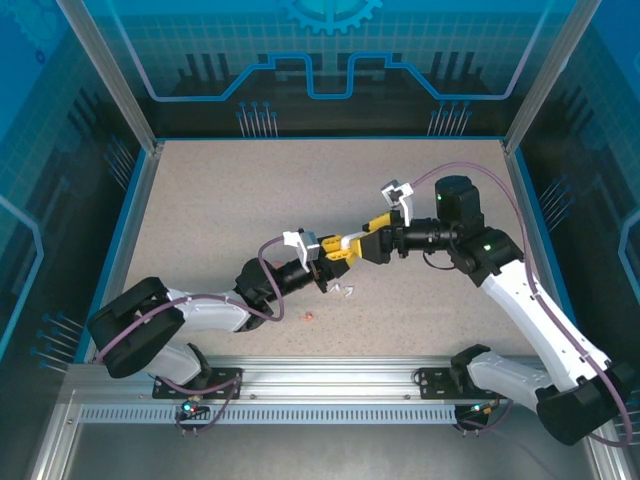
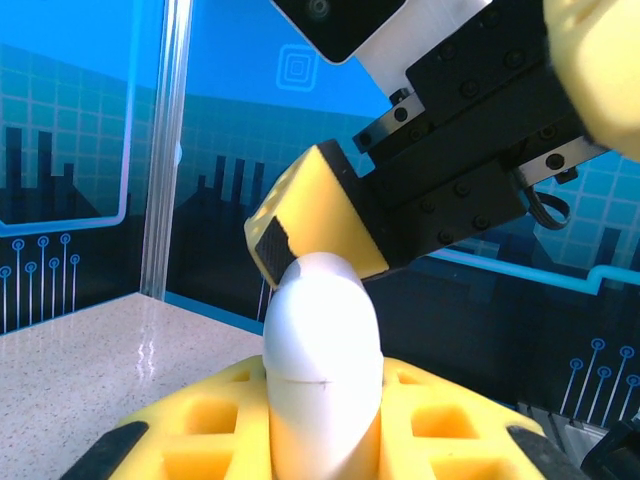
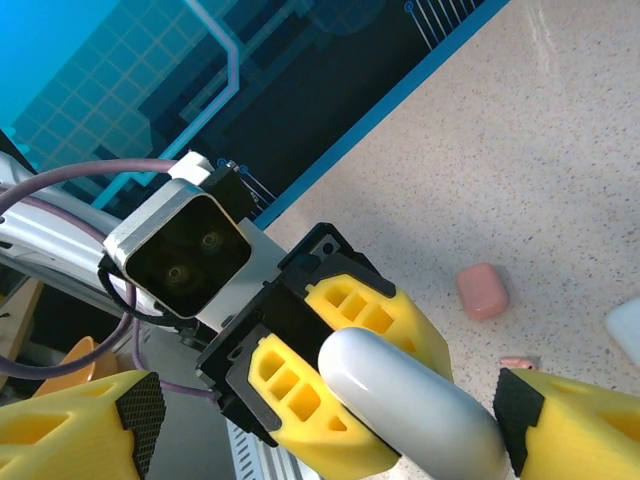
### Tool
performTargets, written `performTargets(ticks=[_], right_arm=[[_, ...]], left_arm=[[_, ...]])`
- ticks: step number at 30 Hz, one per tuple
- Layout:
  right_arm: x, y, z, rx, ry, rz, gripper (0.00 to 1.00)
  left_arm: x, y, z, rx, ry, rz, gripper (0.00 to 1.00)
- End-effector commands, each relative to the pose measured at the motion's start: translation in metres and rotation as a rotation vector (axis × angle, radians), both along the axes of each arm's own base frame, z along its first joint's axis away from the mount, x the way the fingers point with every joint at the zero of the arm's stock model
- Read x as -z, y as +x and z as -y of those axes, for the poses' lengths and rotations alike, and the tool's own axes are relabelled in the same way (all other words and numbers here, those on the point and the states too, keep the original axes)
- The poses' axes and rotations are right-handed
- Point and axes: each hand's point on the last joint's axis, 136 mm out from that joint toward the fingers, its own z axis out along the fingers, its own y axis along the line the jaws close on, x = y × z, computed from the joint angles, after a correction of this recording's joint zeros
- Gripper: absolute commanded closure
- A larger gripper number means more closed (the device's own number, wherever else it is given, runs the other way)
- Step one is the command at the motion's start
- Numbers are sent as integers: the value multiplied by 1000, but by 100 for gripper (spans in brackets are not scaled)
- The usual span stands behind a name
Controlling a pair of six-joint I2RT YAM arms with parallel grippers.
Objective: Insert the wireless bluetooth earbuds into the charging case
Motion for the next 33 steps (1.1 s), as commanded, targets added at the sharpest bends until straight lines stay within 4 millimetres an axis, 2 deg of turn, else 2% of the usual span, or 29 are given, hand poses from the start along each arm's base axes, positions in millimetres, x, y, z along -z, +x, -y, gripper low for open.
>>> performTargets(ticks=[1,5,9,12,16,23,25,27,33], right_arm=[[-1,-9,3,-6,-17,14,11],[20,9,22,141,-156,6,9],[50,35,60,385,-342,0,7],[71,48,92,565,-443,-18,0],[95,53,121,694,-496,-72,0],[118,53,139,749,-492,-137,0],[117,55,141,757,-482,-132,0],[129,52,142,753,-494,-152,0],[138,52,145,750,-499,-168,0]], left_arm=[[-5,4,-1,-21,-15,5,100],[-3,7,-2,-32,-15,-13,100],[3,17,-4,-51,-8,-80,100],[16,34,-8,-76,11,-188,100],[45,63,-15,-114,53,-392,100],[100,101,-24,-159,204,-810,100],[111,107,-19,-156,265,-870,100],[119,112,-13,-154,312,-910,100],[148,132,11,-122,428,-1035,96]])
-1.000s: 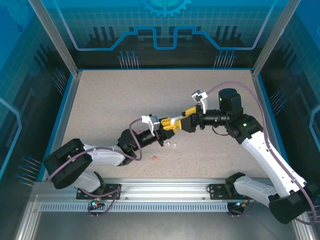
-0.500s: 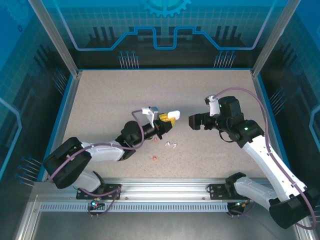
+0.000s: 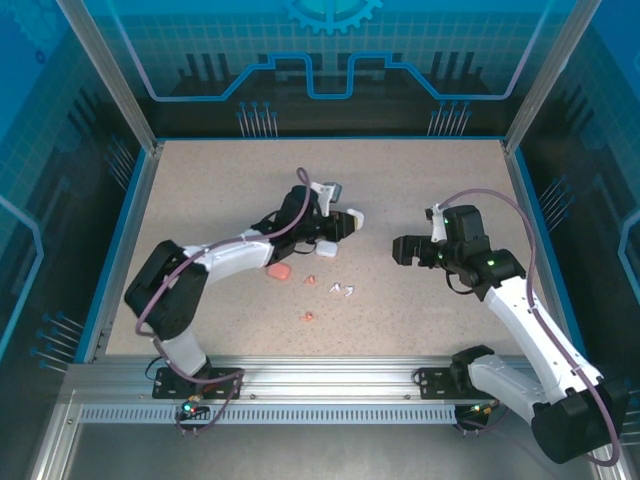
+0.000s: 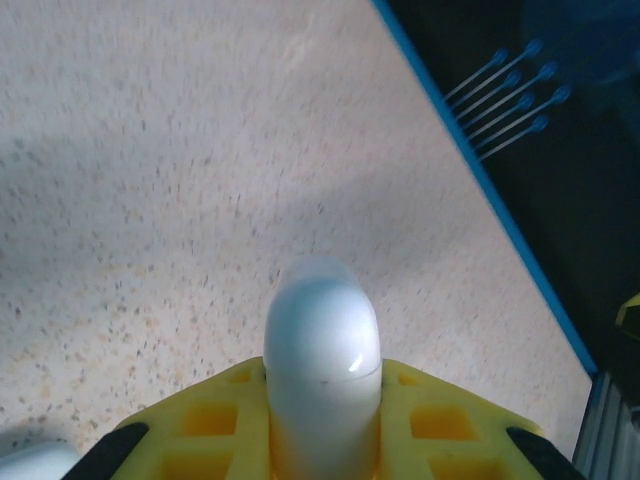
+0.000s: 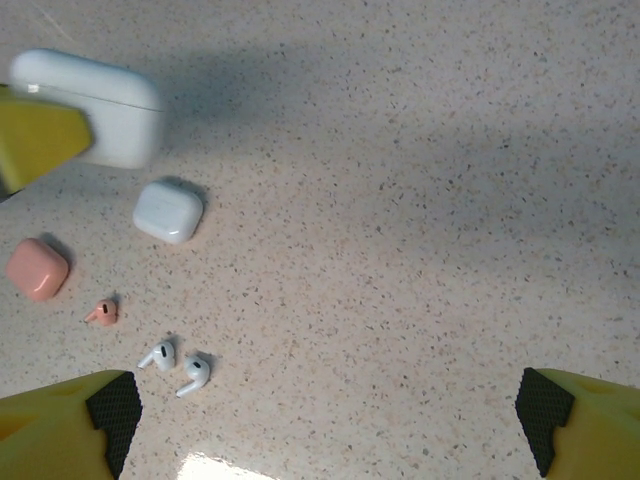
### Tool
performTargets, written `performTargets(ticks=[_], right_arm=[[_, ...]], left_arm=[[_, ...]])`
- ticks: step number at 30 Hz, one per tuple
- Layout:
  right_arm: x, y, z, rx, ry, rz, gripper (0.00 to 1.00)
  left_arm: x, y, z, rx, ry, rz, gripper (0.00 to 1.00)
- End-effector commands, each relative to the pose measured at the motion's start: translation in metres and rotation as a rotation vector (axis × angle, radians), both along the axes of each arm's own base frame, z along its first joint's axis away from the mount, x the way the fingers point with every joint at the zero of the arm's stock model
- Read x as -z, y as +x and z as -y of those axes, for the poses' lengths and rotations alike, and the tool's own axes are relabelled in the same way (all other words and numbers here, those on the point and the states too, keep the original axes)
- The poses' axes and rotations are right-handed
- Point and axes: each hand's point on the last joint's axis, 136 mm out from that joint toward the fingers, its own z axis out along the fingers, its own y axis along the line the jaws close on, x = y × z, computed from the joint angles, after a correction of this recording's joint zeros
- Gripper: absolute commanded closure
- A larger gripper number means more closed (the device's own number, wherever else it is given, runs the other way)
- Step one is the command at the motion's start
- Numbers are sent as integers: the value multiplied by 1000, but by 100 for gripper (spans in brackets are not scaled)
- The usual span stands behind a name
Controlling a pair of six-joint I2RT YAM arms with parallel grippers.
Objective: Insert the wireless bluetooth earbuds into the charging case
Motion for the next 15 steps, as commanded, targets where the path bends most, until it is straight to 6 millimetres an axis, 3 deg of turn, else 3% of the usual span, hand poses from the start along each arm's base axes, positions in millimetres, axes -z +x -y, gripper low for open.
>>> performTargets(ticks=[1,8,15], right_arm=[[1,1,3,11,15,6,0],[6,-3,6,-1,0,-3,0],[9,-4,12,6,-15,-4,0]], left_arm=[[34,-5,8,43,67,-167,96],[67,16,31,52,70,-279,91],[95,27,40,42,89,-342,84]])
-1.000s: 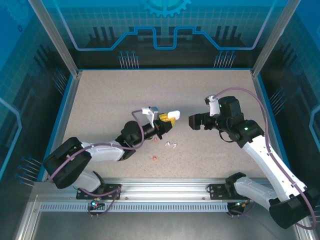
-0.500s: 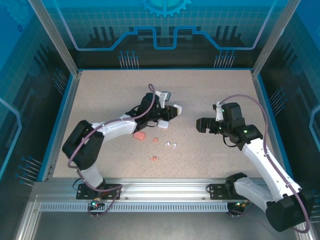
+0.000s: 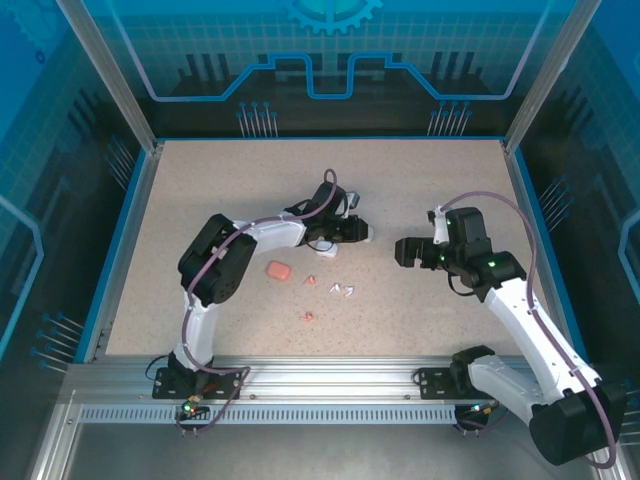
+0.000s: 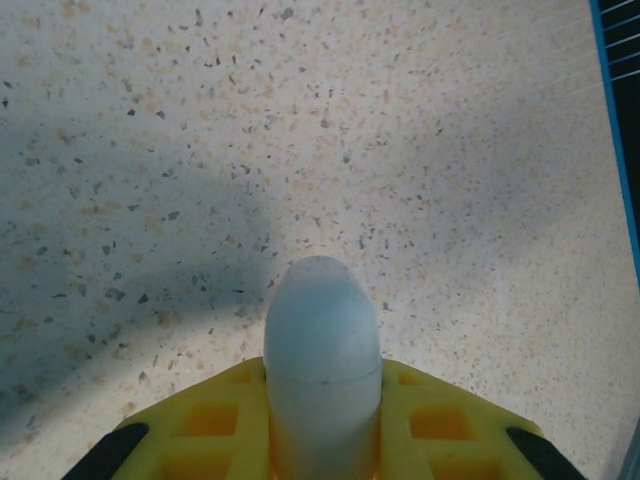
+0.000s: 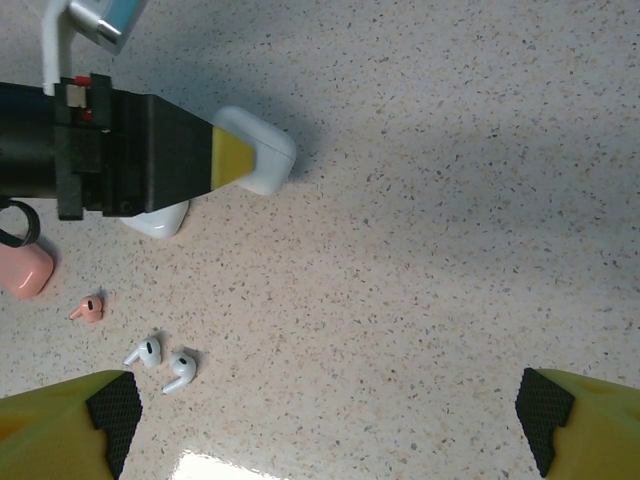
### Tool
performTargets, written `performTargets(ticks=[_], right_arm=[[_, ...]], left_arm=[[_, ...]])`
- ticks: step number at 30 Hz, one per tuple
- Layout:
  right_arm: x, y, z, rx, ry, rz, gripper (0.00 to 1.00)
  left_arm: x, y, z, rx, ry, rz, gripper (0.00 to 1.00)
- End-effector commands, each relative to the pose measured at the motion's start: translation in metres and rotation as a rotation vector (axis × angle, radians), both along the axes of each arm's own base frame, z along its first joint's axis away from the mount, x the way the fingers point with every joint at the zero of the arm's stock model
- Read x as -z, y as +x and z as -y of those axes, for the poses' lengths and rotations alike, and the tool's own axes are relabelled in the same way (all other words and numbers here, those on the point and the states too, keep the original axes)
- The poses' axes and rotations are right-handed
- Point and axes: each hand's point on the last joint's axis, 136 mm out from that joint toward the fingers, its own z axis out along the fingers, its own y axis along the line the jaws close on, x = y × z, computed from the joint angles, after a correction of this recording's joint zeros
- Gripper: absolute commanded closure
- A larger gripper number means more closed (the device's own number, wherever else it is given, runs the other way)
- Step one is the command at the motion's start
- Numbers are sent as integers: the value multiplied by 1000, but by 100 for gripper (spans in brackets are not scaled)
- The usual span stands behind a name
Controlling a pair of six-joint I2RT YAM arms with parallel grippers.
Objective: Insert the wireless bluetooth earbuds into the charging case
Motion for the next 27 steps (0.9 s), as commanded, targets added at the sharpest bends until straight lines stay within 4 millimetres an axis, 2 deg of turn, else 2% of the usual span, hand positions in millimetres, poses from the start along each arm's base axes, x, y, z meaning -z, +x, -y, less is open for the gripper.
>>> performTargets(ticks=[1,4,11,18,22,27], right_arm=[[3,-3,6,0,-7,3,0],[5,-3,7,-1,-10,-1,0],[3,-3,10,-15,-19,1,0],[-6,-2,5,-49,-2,13,0],[-8,1,-9,-105,55,25,0],[-17,10,-23,-177,83,56,0]], left_arm=[[7,1,7,8,-8,-58,83],[15,3,7,3,5,-68,78],[22,6,-4,-5,62,-55,56],[15,10,-27,-25,96,-31,47],[-1,14,-41,-44,94,8,44],[-40,13,-60,-67,42,90,42]])
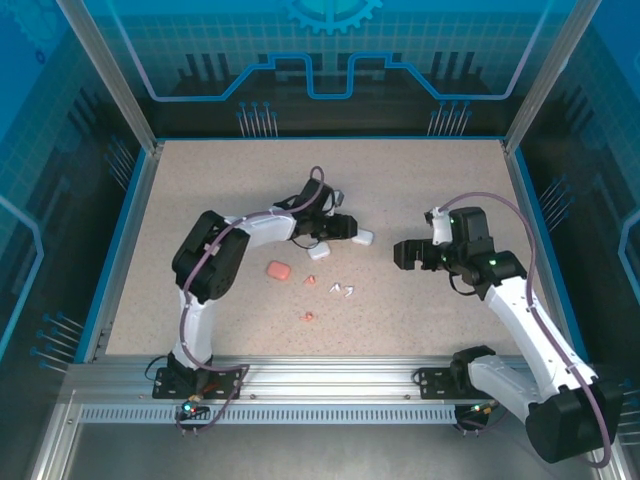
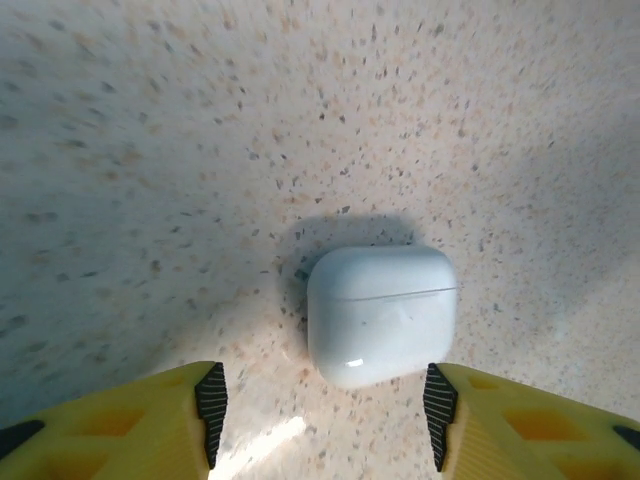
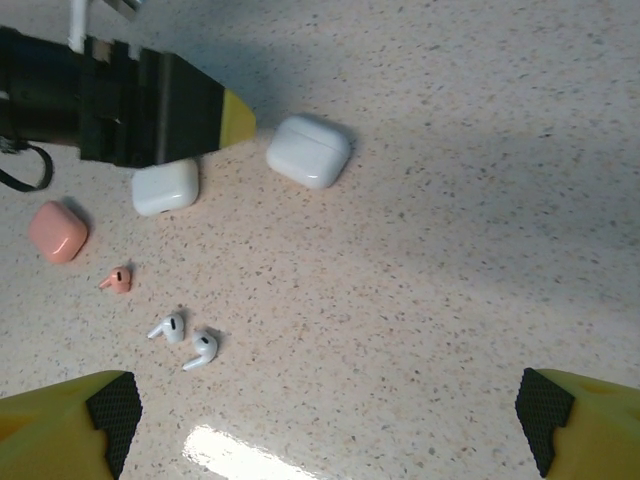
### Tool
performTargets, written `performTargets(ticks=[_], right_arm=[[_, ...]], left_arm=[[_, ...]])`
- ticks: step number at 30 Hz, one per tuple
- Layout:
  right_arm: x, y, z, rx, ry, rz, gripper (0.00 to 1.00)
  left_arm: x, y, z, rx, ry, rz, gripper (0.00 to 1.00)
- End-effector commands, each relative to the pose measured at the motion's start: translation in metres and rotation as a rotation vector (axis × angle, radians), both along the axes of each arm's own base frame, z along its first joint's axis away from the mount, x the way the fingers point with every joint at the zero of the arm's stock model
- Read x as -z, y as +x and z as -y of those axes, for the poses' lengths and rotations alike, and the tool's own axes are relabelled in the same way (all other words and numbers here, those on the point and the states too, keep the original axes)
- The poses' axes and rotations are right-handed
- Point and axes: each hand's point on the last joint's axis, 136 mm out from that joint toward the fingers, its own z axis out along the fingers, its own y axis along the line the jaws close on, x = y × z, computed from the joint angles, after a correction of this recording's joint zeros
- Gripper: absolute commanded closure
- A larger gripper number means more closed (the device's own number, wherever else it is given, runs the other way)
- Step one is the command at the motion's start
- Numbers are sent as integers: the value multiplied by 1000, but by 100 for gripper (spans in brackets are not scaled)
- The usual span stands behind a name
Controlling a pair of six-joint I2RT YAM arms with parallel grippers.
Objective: Insert the wireless bluetooth earbuds into the charging case
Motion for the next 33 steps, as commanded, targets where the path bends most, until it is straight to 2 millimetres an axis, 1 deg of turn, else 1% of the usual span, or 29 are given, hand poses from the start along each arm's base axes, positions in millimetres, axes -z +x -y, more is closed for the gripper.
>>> performTargets(ticks=[1,3,4,5,7,8,10,12,15,17,18,20,23,25,27,30,33], right_arm=[[-22,13,-15,-85,35,77,0],[-23,15,-27,-170,15,102,0],[-32,17,-35,-225,-6,136,0],[-33,18,-43,-287,-42,153,0],[-32,18,-59,-423,-129,186,0],[-31,18,-65,-483,-178,206,0],[-22,18,-82,-645,-282,248,0],[-15,17,-98,-795,-351,291,0],[-5,14,-121,-1043,-454,359,0],[0,14,-135,-1183,-500,390,0],[4,17,-141,-1248,-525,400,0],[10,24,-152,-1325,-544,403,0],[23,39,-167,-1421,-572,382,0],[35,49,-175,-1463,-611,367,0],[51,59,-183,-1514,-651,338,0],[70,68,-194,-1566,-668,308,0],[86,76,-205,-1598,-671,287,0]], left_arm=[[-55,1,-13,-1,-51,123,42],[-71,-3,-23,-12,-74,157,41],[-80,-5,-31,-22,-85,175,41],[-85,-8,-39,-31,-91,186,41],[-100,-15,-57,-58,-108,219,41],[-104,-17,-67,-77,-112,231,40],[-114,-25,-90,-124,-122,262,40],[-121,-31,-114,-178,-112,293,40],[-128,-45,-149,-263,-83,342,40],[-131,-55,-167,-313,-65,381,39],[-133,-60,-176,-339,-50,407,38],[-135,-71,-191,-385,-21,458,32],[-137,-85,-213,-450,21,518,20],[-139,-92,-223,-474,33,542,14],[-140,-98,-232,-498,47,553,8],[-140,-104,-244,-525,75,562,3],[-140,-107,-253,-549,105,576,1]])
